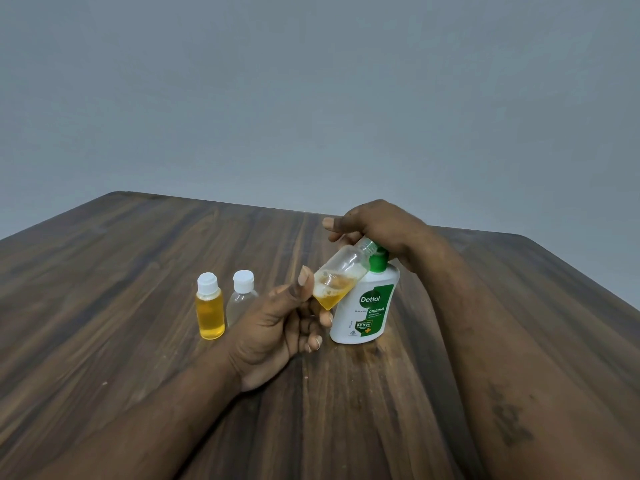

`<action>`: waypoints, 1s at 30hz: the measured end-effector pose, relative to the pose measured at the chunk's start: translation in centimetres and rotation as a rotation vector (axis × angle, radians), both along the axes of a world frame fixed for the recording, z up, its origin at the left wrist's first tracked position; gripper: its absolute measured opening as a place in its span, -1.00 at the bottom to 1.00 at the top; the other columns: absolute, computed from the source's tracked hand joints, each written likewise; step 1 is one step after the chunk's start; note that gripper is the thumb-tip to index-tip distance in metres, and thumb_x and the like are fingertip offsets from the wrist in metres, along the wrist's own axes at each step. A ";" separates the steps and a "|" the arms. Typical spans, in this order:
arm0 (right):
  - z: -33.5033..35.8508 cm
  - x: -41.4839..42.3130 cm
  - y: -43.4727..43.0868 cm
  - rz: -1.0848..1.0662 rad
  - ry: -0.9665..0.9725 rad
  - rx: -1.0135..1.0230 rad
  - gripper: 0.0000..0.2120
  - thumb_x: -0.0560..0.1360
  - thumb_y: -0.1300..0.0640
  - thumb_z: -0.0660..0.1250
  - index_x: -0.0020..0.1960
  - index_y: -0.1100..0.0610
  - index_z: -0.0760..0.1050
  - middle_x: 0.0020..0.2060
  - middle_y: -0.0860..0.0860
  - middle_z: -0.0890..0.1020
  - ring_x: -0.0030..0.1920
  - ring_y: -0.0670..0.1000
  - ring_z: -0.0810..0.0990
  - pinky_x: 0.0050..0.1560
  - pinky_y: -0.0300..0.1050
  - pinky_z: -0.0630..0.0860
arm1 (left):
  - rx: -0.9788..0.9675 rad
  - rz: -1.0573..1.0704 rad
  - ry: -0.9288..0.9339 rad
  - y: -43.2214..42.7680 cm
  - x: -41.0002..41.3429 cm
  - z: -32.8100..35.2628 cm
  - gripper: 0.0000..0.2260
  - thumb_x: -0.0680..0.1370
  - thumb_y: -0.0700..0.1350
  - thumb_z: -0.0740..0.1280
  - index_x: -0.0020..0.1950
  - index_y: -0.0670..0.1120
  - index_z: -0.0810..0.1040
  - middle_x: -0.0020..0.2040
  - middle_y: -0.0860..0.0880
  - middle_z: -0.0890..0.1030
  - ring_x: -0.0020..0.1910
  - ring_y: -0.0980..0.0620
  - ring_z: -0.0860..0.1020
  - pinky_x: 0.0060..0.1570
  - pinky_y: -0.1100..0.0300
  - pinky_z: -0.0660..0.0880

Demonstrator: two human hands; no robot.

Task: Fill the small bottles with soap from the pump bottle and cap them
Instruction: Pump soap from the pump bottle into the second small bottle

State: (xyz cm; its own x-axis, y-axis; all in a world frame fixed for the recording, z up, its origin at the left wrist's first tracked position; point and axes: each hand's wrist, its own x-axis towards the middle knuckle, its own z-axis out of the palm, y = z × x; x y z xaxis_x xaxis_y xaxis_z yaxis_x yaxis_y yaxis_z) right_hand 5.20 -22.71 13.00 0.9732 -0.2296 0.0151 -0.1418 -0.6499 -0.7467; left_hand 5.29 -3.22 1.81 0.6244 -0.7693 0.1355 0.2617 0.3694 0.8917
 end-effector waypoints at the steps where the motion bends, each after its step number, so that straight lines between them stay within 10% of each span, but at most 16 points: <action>1: 0.1 0.0 0.0 -0.002 -0.018 0.008 -0.65 0.53 -0.18 0.47 -0.04 0.12 0.73 -0.21 -0.05 0.69 -0.20 -0.02 0.61 -0.09 -0.06 0.51 | 0.000 -0.003 -0.004 -0.1 0.0 0.0 -0.49 0.24 0.38 0.59 -0.10 -0.02 0.73 -0.24 -0.11 0.61 -0.38 0.05 0.51 -0.38 0.24 0.49; 7: 0.8 -0.2 0.5 -0.047 -0.263 -0.104 -0.67 0.53 -0.17 0.47 -0.11 0.12 0.68 -0.30 -0.05 0.73 -0.19 -0.06 0.67 -0.03 -0.04 0.58 | -0.017 -0.016 -0.027 0.0 0.0 0.1 -0.50 0.28 0.38 0.57 -0.07 -0.02 0.72 -0.23 -0.10 0.60 -0.38 0.05 0.50 -0.37 0.24 0.49; 14: 0.2 -0.3 0.4 0.009 0.042 -0.032 -0.66 0.51 -0.17 0.48 0.00 0.12 0.73 -0.13 -0.04 0.68 -0.09 0.01 0.62 -0.05 -0.06 0.50 | 0.008 0.006 -0.032 0.1 0.0 0.0 -0.50 0.26 0.39 0.56 -0.13 -0.02 0.71 -0.25 -0.10 0.60 -0.38 0.05 0.51 -0.37 0.24 0.50; 24: 1.1 -0.5 0.8 -0.017 -0.174 -0.128 -0.64 0.52 -0.16 0.48 -0.12 0.17 0.65 -0.26 -0.06 0.73 -0.17 -0.04 0.63 0.02 -0.01 0.57 | -0.012 -0.006 -0.041 0.0 0.0 0.1 -0.49 0.26 0.37 0.58 -0.13 -0.04 0.71 -0.24 -0.11 0.61 -0.39 0.04 0.51 -0.39 0.24 0.49; 30: 0.5 -0.4 0.7 0.009 0.024 -0.072 -0.72 0.51 -0.12 0.51 -0.14 0.09 0.67 -0.20 -0.06 0.64 -0.16 0.00 0.58 -0.10 -0.08 0.45 | 0.007 0.018 -0.026 0.2 0.1 0.0 -0.51 0.26 0.38 0.58 -0.14 -0.02 0.71 -0.26 -0.11 0.60 -0.39 0.04 0.51 -0.39 0.24 0.49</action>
State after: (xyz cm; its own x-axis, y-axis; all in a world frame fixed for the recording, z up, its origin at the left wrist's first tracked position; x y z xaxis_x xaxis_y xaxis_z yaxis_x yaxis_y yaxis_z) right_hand 4.80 -22.01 13.45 0.9756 -0.2196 0.0078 -0.1527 -0.7030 -0.6946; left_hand 5.37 -3.05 1.81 0.6345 -0.7588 0.1468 0.2316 0.3679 0.9006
